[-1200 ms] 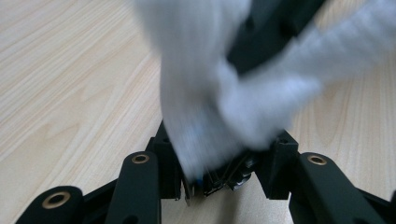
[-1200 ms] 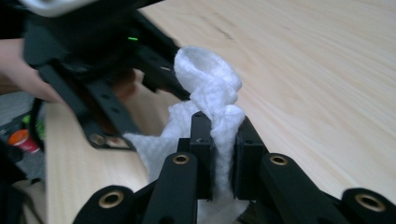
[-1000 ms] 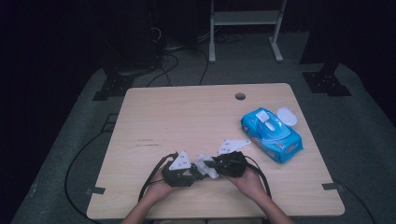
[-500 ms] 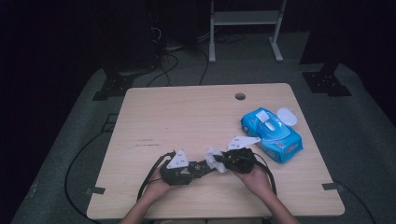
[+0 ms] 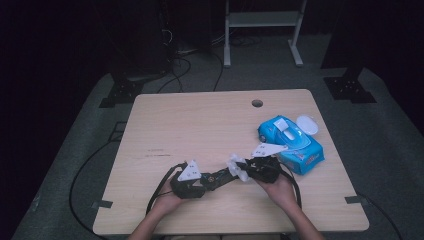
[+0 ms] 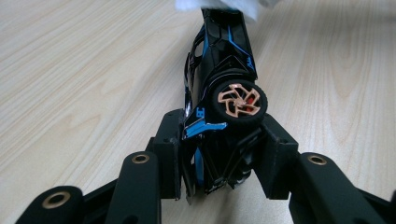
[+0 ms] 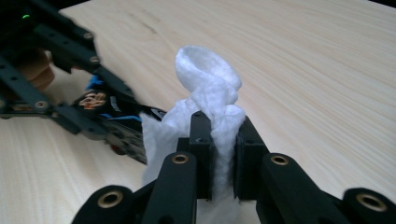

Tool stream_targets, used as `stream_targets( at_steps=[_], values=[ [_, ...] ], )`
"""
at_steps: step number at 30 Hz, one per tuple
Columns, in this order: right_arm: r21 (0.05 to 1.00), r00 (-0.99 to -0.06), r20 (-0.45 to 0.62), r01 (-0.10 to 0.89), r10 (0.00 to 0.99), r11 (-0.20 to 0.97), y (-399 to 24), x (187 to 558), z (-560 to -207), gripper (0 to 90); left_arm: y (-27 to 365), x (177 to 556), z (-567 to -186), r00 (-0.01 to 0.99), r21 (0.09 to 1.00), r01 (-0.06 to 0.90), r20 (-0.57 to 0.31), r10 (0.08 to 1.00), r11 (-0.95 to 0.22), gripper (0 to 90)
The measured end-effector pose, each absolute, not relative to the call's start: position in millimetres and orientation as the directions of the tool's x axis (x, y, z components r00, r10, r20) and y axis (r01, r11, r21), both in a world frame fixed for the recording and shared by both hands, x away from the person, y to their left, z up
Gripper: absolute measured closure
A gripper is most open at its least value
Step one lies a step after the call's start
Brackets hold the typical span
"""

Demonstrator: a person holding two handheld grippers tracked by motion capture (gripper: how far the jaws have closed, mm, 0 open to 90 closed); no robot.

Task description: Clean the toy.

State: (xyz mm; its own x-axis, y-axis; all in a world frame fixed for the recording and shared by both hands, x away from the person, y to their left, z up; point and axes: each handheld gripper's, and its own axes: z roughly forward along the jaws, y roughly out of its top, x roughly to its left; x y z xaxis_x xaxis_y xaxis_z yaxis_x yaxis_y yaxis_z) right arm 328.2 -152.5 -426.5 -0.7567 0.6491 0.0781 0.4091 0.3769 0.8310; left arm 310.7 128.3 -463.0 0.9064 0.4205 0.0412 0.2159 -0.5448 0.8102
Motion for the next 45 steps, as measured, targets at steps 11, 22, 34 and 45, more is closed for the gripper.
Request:
stream_targets(
  at_steps=[11,22,34,45],
  values=[
    [0.827,-0.796,0.036,0.363,0.604,0.43,-133.4,317.6,-423.5,79.9,129.0,310.2,-462.3,0.903,0.807,0.214,0.051,0.426,-0.55,58.1],
    [0.829,-0.759,0.053,0.396,0.65,0.395,-152.7,322.5,-423.1,79.9,130.1,311.1,-462.3,0.902,0.808,0.214,0.051,0.428,-0.549,58.1],
    [0.829,-0.716,0.08,0.434,0.694,0.352,-173.3,329.7,-424.3,80.0,132.1,312.1,-462.4,0.903,0.81,0.218,0.044,0.426,-0.544,58.1],
    [0.821,-0.738,0.068,0.423,0.671,0.382,-163.2,329.7,-427.0,79.8,130.6,311.0,-461.9,0.903,0.808,0.214,0.051,0.427,-0.549,58.1]
  ],
)
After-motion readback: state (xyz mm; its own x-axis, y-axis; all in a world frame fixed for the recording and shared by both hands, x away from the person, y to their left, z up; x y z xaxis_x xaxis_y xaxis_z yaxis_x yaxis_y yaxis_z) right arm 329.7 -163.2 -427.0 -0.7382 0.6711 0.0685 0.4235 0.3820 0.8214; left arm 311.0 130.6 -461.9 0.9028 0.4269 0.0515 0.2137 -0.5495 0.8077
